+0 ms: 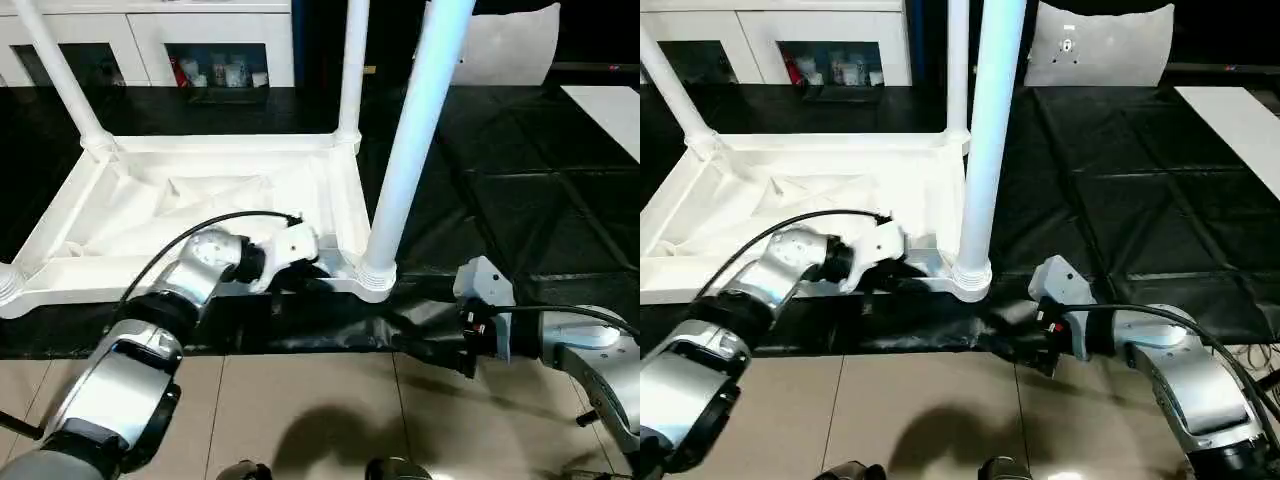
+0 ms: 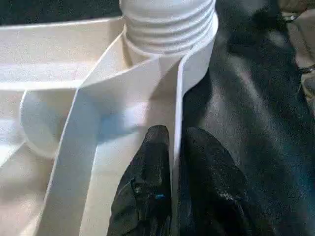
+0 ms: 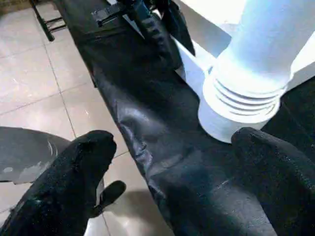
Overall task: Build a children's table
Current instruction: Rotate table base, then rotate leg to tighten
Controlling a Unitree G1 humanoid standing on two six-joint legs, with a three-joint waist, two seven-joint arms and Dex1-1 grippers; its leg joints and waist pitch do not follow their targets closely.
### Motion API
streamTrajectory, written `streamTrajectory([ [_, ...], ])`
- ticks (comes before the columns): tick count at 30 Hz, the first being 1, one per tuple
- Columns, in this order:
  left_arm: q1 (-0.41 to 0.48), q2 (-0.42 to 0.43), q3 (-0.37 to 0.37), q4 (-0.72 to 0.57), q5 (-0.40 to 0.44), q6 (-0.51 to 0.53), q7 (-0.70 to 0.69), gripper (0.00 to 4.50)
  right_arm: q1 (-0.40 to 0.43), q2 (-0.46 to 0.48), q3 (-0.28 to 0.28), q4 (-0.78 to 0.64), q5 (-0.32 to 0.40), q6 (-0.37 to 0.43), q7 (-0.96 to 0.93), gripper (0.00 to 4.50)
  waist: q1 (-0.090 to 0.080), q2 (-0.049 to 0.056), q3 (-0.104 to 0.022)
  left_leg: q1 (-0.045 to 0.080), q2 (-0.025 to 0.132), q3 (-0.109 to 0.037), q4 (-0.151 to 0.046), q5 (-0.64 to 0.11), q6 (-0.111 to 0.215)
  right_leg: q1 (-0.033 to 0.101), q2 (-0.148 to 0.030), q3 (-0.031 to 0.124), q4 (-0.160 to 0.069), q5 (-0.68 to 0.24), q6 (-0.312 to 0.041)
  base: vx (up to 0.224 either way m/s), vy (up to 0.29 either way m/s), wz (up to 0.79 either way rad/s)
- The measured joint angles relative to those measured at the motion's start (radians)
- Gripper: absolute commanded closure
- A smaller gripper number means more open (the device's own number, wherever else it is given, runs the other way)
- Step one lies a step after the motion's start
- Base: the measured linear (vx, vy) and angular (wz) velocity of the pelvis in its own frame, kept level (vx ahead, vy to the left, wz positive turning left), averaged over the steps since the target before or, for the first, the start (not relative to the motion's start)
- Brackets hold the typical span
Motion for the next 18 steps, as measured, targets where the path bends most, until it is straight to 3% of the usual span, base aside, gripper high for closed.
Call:
streamTrajectory([
  [6,-0.003,0.008,0.002,0.009,0.003,-0.001,-0.01,3.82,0.0,0.0,0.0,0.0,0.0,-0.003,0.0,0.0,0.0,0.0,0.0,0.0,0.0,0.0,0.001,0.0,0.0,0.0,0.0,0.001,0.0,-0.001,0.002,0.0,0.0,0.0],
  [11,-0.011,0.011,0.005,0.031,0.006,-0.015,-0.021,4.34,0.0,0.0,0.0,0.0,0.0,-0.011,0.001,0.0,-0.001,0.0,0.0,0.0,0.0,0.0,0.001,0.0,0.0,0.0,0.0,0.001,0.0,0.0,0.0,0.0,0.0,0.0],
  [18,-0.012,0.013,0.006,0.036,0.007,-0.036,-0.04,4.48,-0.002,0.002,0.0,0.011,0.0,-0.031,0.003,0.0,-0.001,0.001,0.0,0.0,0.0,0.0,0.0,0.0,0.0,0.0,0.0,0.0,0.0,0.003,-0.004,0.0,0.0,0.0],
])
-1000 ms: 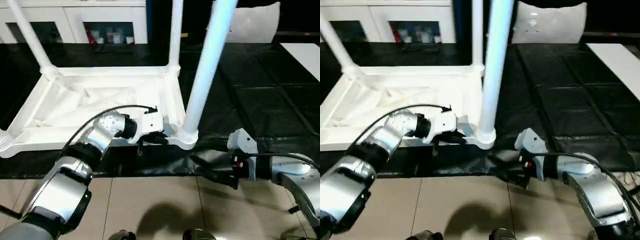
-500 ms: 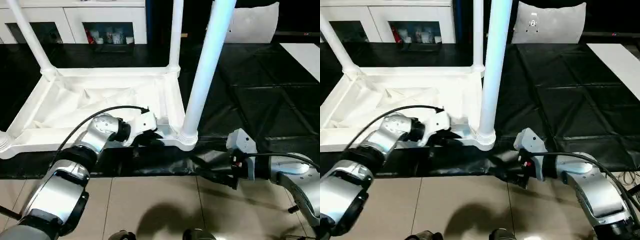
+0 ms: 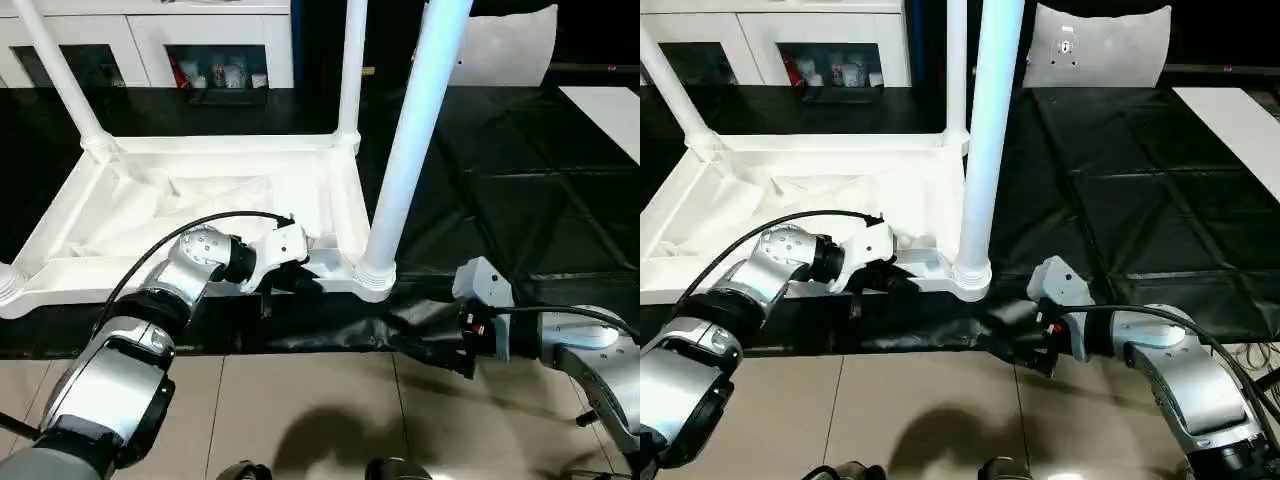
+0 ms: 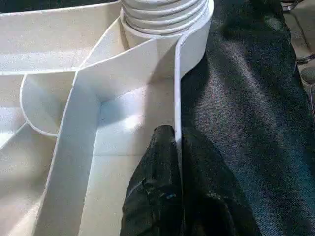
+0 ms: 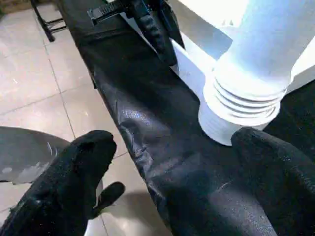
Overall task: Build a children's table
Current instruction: Rotate leg to tighten
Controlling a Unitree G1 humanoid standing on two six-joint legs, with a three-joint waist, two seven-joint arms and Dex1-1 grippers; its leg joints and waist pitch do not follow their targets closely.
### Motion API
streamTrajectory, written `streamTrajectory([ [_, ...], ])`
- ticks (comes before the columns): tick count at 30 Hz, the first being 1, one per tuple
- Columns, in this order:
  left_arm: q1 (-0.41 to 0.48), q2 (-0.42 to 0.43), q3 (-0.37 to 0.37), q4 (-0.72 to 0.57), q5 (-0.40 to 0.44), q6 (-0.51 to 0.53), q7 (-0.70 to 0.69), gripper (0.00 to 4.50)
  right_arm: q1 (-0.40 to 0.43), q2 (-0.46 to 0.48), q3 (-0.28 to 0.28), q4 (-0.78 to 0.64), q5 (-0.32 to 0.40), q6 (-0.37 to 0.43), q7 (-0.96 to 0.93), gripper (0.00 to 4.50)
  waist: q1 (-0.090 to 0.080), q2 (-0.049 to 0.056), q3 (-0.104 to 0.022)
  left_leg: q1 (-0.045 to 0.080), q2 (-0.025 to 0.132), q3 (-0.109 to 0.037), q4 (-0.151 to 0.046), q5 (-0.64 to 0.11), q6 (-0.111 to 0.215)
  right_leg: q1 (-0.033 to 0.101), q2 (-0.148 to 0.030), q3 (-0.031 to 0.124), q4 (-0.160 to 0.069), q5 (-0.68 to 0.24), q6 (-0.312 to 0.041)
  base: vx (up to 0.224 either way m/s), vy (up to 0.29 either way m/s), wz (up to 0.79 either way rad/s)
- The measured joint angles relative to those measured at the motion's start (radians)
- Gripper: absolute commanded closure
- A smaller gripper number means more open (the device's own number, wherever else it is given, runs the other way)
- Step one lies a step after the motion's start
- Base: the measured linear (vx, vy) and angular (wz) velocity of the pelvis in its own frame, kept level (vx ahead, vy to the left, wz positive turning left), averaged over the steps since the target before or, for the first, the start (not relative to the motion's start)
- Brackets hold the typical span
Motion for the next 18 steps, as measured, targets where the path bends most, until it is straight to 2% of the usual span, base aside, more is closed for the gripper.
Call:
streamTrajectory([
  [5,0.006,0.002,0.008,-0.001,-0.002,-0.019,-0.038,4.48,-0.039,0.03,-0.02,0.046,0.009,-0.033,-0.007,0.0,0.0,0.001,-0.001,0.0,0.0,0.0,0.0,0.0,0.0,0.0,0.0,0.0,0.0,0.0,0.0,0.0,0.0,0.0],
  [9,0.029,0.005,0.008,-0.034,-0.015,-0.023,-0.12,4.48,-0.083,0.061,-0.04,0.096,0.052,-0.05,0.013,0.0,0.004,0.007,-0.005,0.0,0.0,0.0,-0.001,0.0,0.0,0.0,0.0,0.0,0.0,0.0,0.0,0.0,0.0,0.0],
  [11,0.048,0.007,0.003,-0.063,-0.022,-0.031,-0.159,4.5,-0.118,0.063,-0.037,0.14,0.075,-0.053,0.077,0.3,0.008,0.01,-0.006,0.0,0.0,0.0,-0.001,0.0,0.0,0.0,0.0,0.0,0.001,0.0,0.0,0.0,0.0,0.0],
  [14,0.055,0.007,-0.009,-0.079,-0.025,-0.042,-0.184,4.5,-0.139,0.061,-0.03,0.181,0.081,-0.056,0.124,0.49,0.024,0.01,-0.006,0.0,0.0,0.0,0.0,0.0,0.0,0.0,0.0,0.0,0.002,0.0,0.0,0.0,0.0,0.0],
  [18,0.069,0.007,-0.013,-0.1,-0.026,-0.056,-0.207,4.5,-0.197,0.073,-0.006,0.279,0.08,-0.082,0.176,0.84,0.029,0.01,-0.006,0.001,0.0,0.001,0.001,0.0,0.0,0.001,0.0,0.0,0.002,0.0,-0.001,0.0,0.0,0.0],
])
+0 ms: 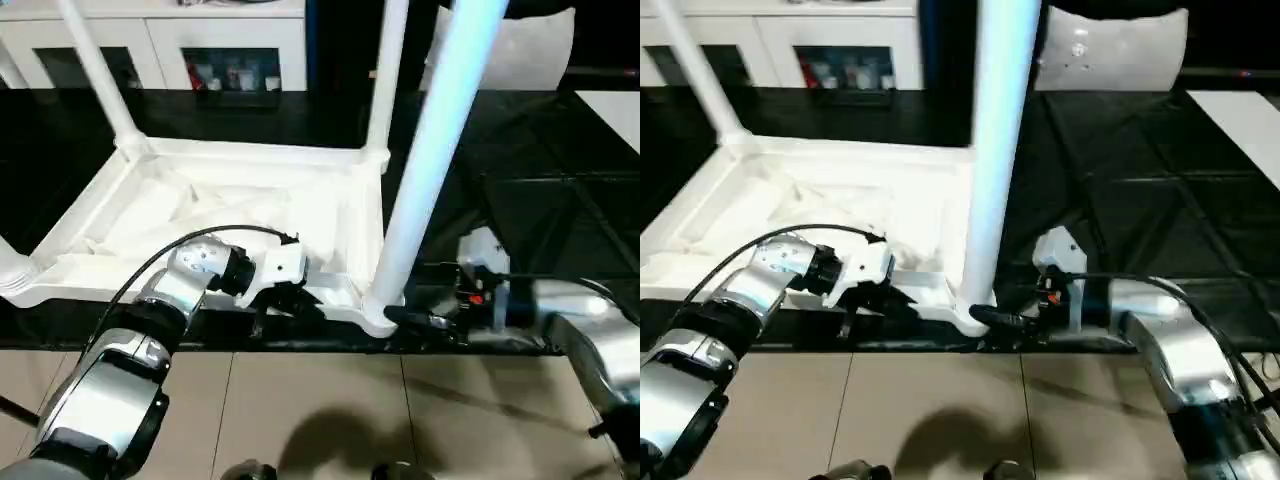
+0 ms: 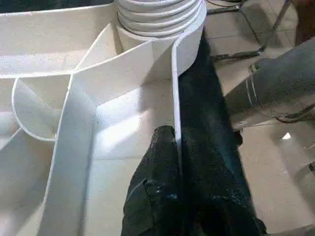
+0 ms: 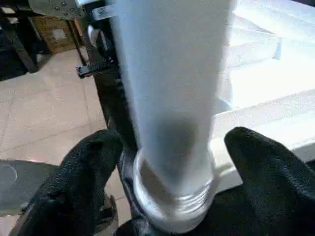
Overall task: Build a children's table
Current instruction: Rotate leg to tighten
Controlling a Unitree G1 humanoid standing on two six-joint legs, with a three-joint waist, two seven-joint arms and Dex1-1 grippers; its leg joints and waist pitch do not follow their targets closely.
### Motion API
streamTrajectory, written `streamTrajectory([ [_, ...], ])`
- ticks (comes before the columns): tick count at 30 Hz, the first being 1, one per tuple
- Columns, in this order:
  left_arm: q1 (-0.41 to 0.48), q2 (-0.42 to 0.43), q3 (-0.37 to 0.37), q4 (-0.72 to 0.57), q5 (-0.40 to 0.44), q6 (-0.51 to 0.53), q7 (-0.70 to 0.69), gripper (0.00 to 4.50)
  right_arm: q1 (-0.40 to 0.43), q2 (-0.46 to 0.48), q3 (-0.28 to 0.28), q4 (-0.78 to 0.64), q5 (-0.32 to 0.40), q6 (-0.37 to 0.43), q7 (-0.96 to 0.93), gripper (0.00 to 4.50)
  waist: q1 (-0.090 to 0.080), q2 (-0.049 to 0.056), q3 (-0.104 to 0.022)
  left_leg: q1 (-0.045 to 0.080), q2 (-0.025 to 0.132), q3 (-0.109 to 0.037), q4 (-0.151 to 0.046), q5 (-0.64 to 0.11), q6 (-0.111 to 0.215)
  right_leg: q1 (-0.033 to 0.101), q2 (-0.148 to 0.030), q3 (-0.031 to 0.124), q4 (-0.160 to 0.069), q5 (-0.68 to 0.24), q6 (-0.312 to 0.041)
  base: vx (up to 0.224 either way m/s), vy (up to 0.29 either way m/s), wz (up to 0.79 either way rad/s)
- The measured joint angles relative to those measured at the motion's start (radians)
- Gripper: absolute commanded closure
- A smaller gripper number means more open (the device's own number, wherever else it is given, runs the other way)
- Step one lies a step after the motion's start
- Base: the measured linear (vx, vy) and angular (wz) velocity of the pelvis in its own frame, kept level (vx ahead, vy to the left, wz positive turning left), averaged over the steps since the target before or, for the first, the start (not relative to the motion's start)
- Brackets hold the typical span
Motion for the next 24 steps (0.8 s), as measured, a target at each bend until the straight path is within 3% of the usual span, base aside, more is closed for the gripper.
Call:
streamTrajectory([
  [14,0.018,0.01,-0.002,-0.042,0.0,0.001,-0.024,4.5,-0.089,0.012,0.042,0.114,0.003,0.002,0.141,2.15,0.004,-0.001,0.0,-0.001,0.0,0.0,0.0,0.0,0.0,0.0,0.0,0.0,0.0,0.0,0.0,0.0,0.0,0.0],
  [24,0.02,0.007,-0.003,-0.054,0.004,0.025,-0.018,4.5,-0.094,0.012,0.041,0.119,0.006,0.029,0.15,2.53,0.005,-0.001,0.0,-0.001,0.0,0.0,0.0,0.0,0.0,0.0,0.0,0.0,0.0,0.0,0.001,0.0,0.0,0.0],
])
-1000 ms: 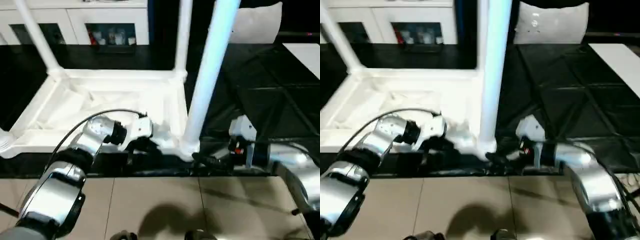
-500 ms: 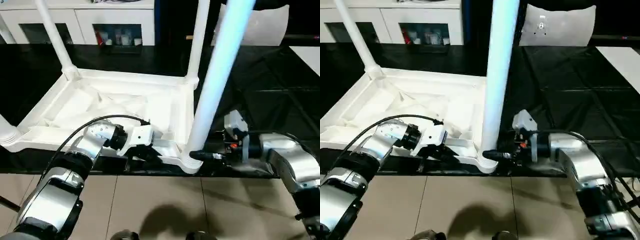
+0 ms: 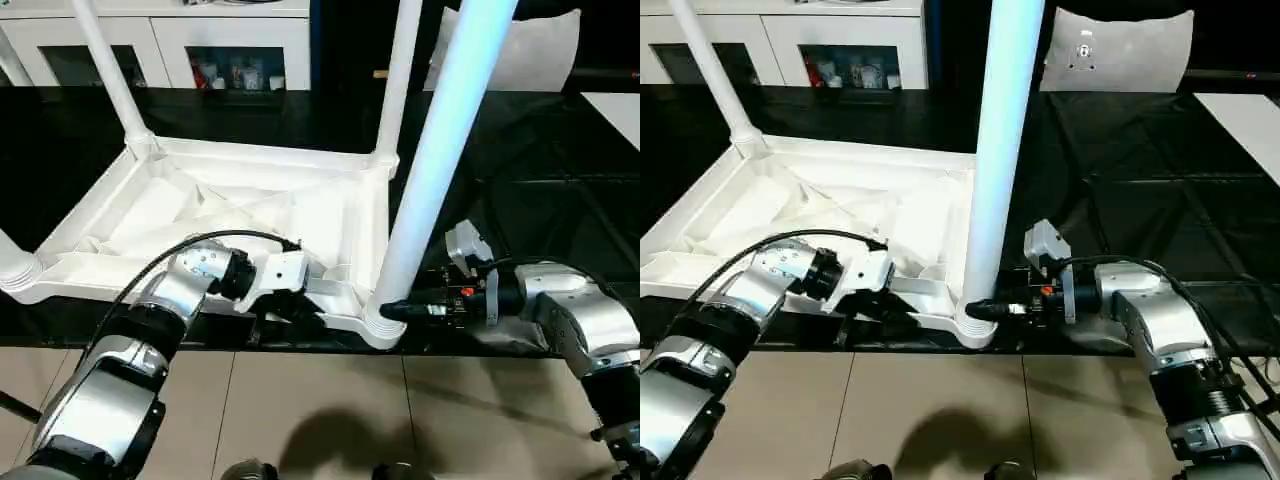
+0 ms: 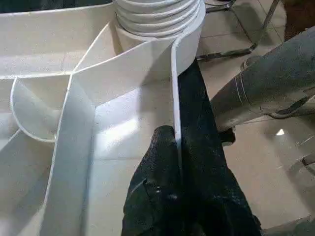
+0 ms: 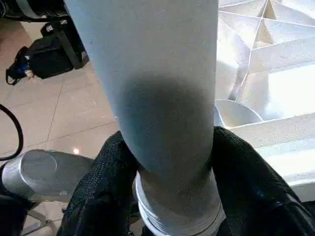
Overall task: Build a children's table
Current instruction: Rotate leg to tighten
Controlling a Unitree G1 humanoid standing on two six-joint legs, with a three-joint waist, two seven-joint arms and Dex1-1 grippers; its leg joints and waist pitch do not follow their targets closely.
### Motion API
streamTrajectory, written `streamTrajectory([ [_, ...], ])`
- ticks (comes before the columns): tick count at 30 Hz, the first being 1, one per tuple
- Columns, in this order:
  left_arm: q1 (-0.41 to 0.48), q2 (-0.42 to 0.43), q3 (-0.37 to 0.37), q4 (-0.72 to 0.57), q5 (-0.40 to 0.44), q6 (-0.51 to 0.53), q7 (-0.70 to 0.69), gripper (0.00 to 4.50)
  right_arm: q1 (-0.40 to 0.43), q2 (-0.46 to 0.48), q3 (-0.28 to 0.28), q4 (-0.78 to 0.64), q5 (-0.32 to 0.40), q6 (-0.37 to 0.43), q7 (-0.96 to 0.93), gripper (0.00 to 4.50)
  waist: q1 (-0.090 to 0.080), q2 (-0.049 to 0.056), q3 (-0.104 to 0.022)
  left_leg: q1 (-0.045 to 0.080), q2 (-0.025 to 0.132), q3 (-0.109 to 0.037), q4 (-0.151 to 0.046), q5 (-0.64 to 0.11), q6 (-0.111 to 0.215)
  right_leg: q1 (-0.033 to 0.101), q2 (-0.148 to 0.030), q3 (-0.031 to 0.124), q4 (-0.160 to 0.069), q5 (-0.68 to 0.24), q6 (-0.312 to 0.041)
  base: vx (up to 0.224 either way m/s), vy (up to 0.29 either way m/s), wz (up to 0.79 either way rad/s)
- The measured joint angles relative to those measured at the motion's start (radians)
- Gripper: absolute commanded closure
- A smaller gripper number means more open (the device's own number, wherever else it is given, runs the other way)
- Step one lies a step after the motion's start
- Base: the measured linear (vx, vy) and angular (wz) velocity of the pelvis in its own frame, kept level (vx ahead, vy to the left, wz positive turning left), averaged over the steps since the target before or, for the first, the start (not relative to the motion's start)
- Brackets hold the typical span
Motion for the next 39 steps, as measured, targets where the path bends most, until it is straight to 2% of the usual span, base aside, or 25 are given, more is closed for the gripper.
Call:
streamTrajectory([
  [4,-0.001,-0.023,0.005,-0.016,0.011,0.077,0.057,4.5,0.029,0.032,-0.033,-0.024,0.001,0.036,-0.069,2.53,0.003,0.0,0.0,0.0,0.0,0.0,0.0,0.0,0.0,0.001,0.0,0.0,0.0,-0.002,0.003,0.0,0.0,0.0],
  [6,-0.001,-0.03,0.019,-0.023,0.012,0.135,0.088,4.5,0.039,0.056,-0.051,-0.038,-0.003,0.052,-0.137,2.53,-0.004,-0.001,0.001,0.001,0.0,0.0,0.0,0.0,0.0,0.001,0.0,0.001,-0.001,-0.004,0.007,0.0,0.0,0.0],
  [10,-0.001,-0.051,0.046,-0.052,0.016,0.267,0.195,4.5,0.039,0.15,-0.097,-0.062,-0.043,0.099,-0.363,2.53,-0.04,-0.004,0.002,0.002,-0.001,0.0,0.0,0.0,-0.001,0.0,0.0,0.001,-0.005,-0.005,0.008,0.0,0.0,0.0],
  [13,-0.013,-0.093,0.067,-0.055,0.027,0.352,0.314,4.5,0.029,0.258,-0.147,-0.079,-0.092,0.145,-0.579,2.54,-0.064,-0.004,0.002,0.001,-0.002,0.0,0.0,0.0,-0.001,-0.002,0.0,0.002,-0.008,-0.005,0.008,0.0,0.0,0.0],
  [15,-0.027,-0.127,0.08,-0.046,0.043,0.387,0.397,4.5,0.012,0.337,-0.179,-0.079,-0.123,0.168,-0.724,2.54,-0.072,-0.004,0.003,0.001,-0.002,0.0,0.0,0.0,-0.001,-0.003,-0.001,0.002,-0.009,-0.005,0.008,0.0,0.0,0.0],
  [16,-0.048,-0.149,0.086,-0.026,0.049,0.408,0.451,4.5,-0.006,0.391,-0.199,-0.073,-0.148,0.174,-0.829,2.54,-0.079,-0.004,0.003,-0.003,-0.003,0.0,0.0,0.0,-0.001,-0.007,-0.001,0.002,-0.009,-0.005,0.008,0.0,0.0,0.0],
  [19,-0.072,-0.197,0.089,-0.012,0.063,0.438,0.543,4.5,-0.034,0.449,-0.222,-0.052,-0.172,0.165,-0.978,2.54,-0.086,-0.004,0.003,-0.008,-0.003,0.0,0.0,0.0,-0.001,-0.011,-0.001,0.003,-0.01,-0.005,0.008,0.0,0.0,0.0],
  [20,-0.073,-0.201,0.088,-0.012,0.065,0.439,0.555,4.5,-0.034,0.457,-0.224,-0.05,-0.178,0.157,-0.996,2.19,-0.086,-0.004,0.003,-0.008,-0.004,0.0,-0.001,0.0,0.0,-0.011,-0.001,0.003,-0.01,-0.005,0.008,0.0,0.0,0.0],
  [21,-0.073,-0.202,0.088,-0.012,0.065,0.439,0.559,4.5,-0.034,0.46,-0.224,-0.05,-0.18,0.152,-1.002,2.19,-0.086,-0.004,0.003,-0.008,-0.004,0.0,-0.001,0.0,0.0,-0.011,-0.001,0.003,-0.01,-0.005,0.008,0.0,0.0,0.0],
  [22,-0.075,-0.204,0.088,-0.013,0.065,0.439,0.564,4.5,-0.034,0.463,-0.224,-0.05,-0.183,0.144,-1.009,1.84,-0.085,-0.003,0.002,-0.008,-0.004,0.0,-0.003,0.0,0.0,-0.01,-0.001,0.003,-0.01,-0.004,0.007,0.0,0.0,0.0],
  [24,-0.075,-0.205,0.087,-0.014,0.068,0.434,0.568,4.5,-0.033,0.466,-0.224,-0.051,-0.182,0.139,-1.008,1.82,-0.084,-0.002,0.002,-0.007,-0.004,0.0,-0.004,0.0,0.0,-0.01,-0.001,0.002,-0.009,-0.004,0.007,0.029,-0.006,0.02],
  [27,-0.075,-0.202,0.071,-0.017,0.08,0.4,0.559,4.5,-0.008,0.438,-0.224,-0.067,-0.181,0.116,-0.961,1.41,-0.075,-0.002,0.002,-0.007,-0.003,0.0,-0.009,0.0,0.0,-0.01,-0.001,0.001,-0.009,0.0,0.001,0.0,0.0,0.0],
  [30,-0.073,-0.181,0.057,-0.017,0.083,0.366,0.541,4.5,0.013,0.414,-0.222,-0.085,-0.166,0.105,-0.906,1.36,-0.061,-0.002,0.002,-0.006,-0.002,-0.001,-0.011,0.0,-0.001,-0.011,0.0,-0.001,-0.008,0.0,0.0,0.0,0.0,0.0],
  [32,-0.054,-0.147,0.043,-0.039,0.082,0.323,0.491,4.5,0.042,0.356,-0.212,-0.1,-0.14,0.084,-0.814,1.03,-0.057,-0.002,0.002,-0.005,-0.002,-0.001,-0.014,0.0,-0.001,-0.011,0.001,-0.002,-0.008,0.0,0.0,0.0,0.0,0.0],
  [36,-0.03,-0.099,0.041,-0.065,0.07,0.271,0.381,4.5,0.076,0.254,-0.171,-0.124,-0.114,0.041,-0.643,0.7,-0.056,-0.001,0.002,-0.004,-0.001,-0.001,-0.015,0.0,-0.001,-0.01,0.001,-0.002,-0.008,-0.001,0.001,0.0,0.0,0.0],
  [39,-0.011,-0.057,0.034,-0.079,0.05,0.217,0.286,4.5,0.089,0.155,-0.129,-0.127,-0.123,-0.023,-0.494,0.7,-0.052,-0.001,0.002,-0.004,-0.001,-0.001,-0.015,0.0,-0.001,-0.01,0.001,-0.002,-0.008,-0.001,0.001,0.0,0.0,0.0],
])
